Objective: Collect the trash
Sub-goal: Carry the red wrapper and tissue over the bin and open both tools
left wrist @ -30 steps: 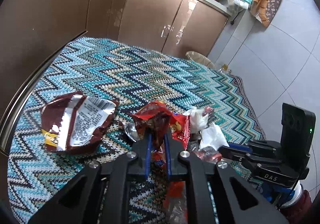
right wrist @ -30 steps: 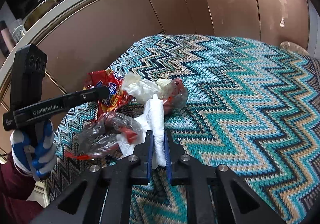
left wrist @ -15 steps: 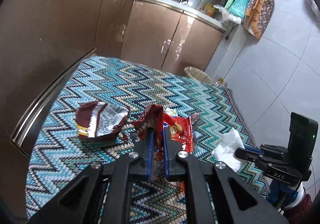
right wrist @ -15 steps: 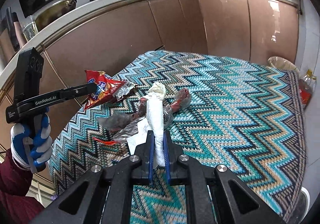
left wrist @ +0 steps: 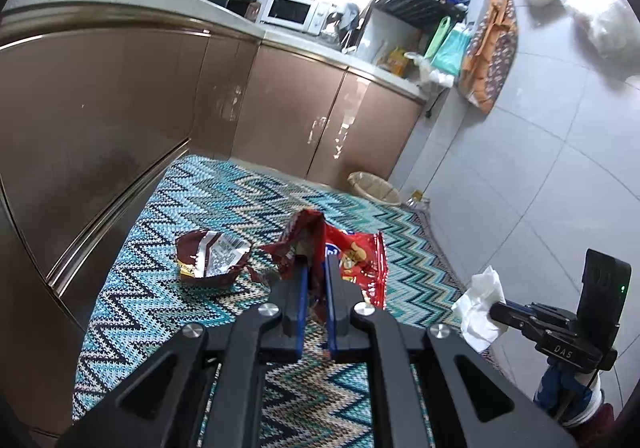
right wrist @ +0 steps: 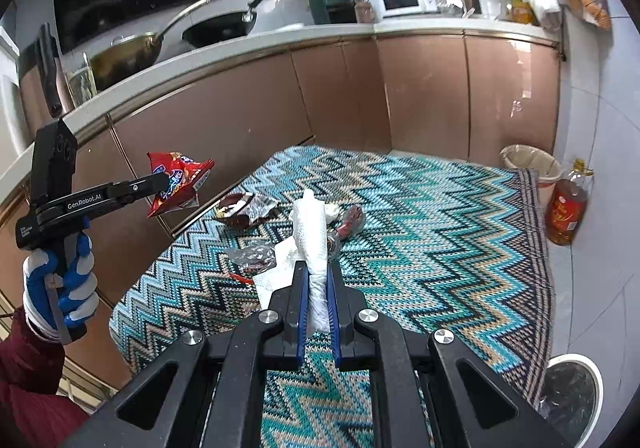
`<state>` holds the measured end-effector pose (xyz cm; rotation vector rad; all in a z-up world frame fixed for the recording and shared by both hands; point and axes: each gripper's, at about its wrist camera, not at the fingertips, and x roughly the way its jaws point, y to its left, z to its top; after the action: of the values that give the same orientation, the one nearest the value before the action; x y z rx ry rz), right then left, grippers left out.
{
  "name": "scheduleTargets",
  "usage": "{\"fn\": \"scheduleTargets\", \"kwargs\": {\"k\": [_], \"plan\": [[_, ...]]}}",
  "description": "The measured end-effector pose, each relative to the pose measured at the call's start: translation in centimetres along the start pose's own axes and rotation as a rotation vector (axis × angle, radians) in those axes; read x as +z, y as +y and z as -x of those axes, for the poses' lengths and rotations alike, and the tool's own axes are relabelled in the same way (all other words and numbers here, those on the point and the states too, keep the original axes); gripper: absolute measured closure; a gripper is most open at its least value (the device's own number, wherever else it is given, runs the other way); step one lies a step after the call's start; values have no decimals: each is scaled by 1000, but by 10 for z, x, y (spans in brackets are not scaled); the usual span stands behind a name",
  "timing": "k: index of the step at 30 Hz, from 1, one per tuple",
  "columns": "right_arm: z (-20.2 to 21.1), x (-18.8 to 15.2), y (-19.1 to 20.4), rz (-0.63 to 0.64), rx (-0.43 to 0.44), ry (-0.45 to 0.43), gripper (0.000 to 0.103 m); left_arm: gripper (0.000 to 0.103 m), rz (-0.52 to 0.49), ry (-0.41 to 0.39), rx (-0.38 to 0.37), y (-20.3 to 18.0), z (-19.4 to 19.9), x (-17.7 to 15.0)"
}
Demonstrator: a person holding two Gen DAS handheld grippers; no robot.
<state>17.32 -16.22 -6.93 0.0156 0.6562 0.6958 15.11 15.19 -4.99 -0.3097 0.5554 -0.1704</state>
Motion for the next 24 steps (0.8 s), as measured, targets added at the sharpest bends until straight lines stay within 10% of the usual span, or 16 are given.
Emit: {"fn": "scheduleTargets", "kwargs": {"k": [12,24], "plan": [[69,-25,-42,-82,-128,-118,94,96,-138,29,-97,-82,-7,0],[140,-100,-158,-316,-419,-127,94,96,-437,284,-309,-263,-124,-49]]}}
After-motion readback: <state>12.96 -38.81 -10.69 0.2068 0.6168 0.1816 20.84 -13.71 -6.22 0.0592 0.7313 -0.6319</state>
